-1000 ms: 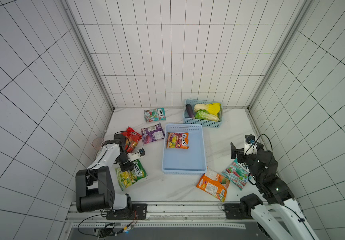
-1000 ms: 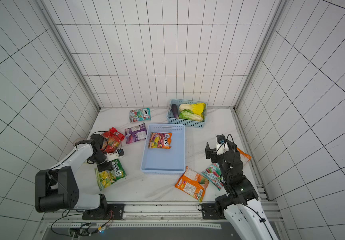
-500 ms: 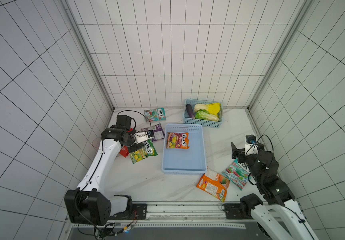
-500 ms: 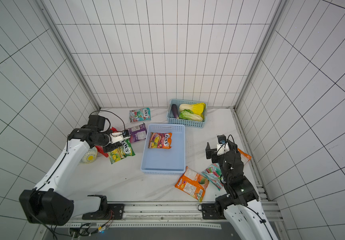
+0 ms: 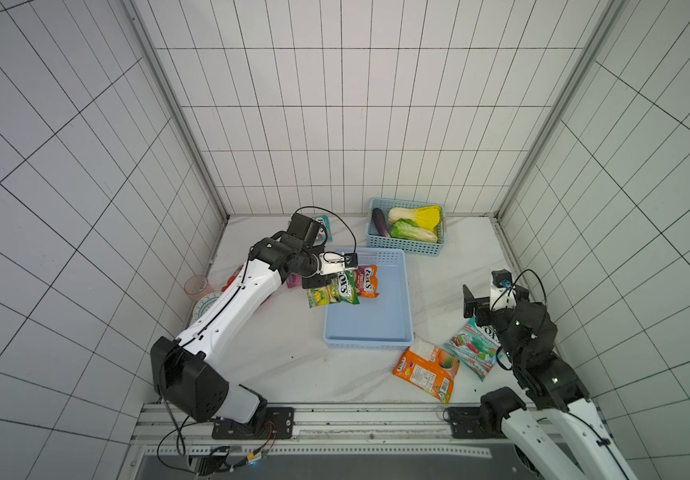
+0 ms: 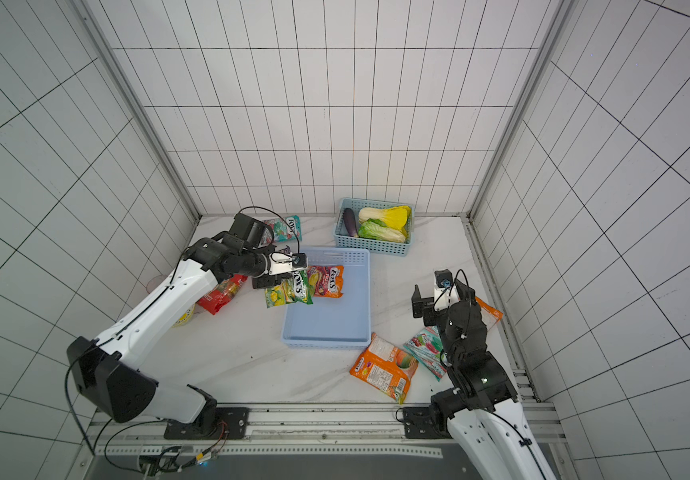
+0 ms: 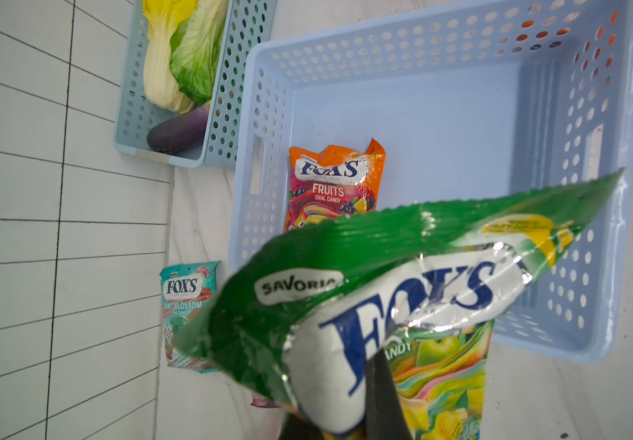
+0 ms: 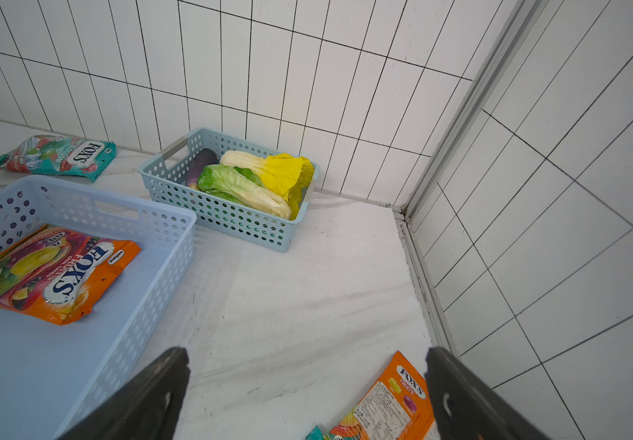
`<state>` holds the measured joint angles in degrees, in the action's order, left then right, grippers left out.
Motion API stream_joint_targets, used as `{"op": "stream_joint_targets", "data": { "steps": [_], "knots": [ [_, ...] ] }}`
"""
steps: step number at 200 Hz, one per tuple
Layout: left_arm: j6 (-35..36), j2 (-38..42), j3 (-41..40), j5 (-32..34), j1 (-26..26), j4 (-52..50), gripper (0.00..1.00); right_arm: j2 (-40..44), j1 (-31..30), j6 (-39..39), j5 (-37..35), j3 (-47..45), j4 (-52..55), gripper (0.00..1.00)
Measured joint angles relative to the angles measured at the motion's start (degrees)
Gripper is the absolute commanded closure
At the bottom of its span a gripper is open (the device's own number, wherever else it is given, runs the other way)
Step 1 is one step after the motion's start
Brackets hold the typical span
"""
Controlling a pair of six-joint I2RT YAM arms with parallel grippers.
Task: Put the candies in the basket
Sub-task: Place the candy in the basket.
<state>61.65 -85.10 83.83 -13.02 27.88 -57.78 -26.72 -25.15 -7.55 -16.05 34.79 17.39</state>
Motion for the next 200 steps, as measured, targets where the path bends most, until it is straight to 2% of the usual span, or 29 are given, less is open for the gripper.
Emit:
{"op": "stream_joint_targets", "data": {
  "steps": [68, 109, 134, 200],
  "knots": [
    [-4.76, -9.05, 2.21, 6.8, 9.7, 0.61, 1.0, 0.48, 0.0, 0.02, -0.11, -0.15, -0.02, 0.01],
    [-5.66, -13.31, 2.36, 9.84, 13.55, 0.57, 1.0, 1.07, 0.0, 0.02, -0.11, -0.31, -0.02, 0.01],
    [-6.86, -16.28, 2.43, 11.78, 14.88, 0.57, 1.0, 1.11, 0.0, 0.02, -0.09, -0.35, -0.02, 0.01],
    [-10.58, -19.98, 1.95, 11.3, 15.98, 0.35, 1.0, 2.01, -0.09, 0.04, -0.11, -0.79, -0.04, 0.01]
  ]
}}
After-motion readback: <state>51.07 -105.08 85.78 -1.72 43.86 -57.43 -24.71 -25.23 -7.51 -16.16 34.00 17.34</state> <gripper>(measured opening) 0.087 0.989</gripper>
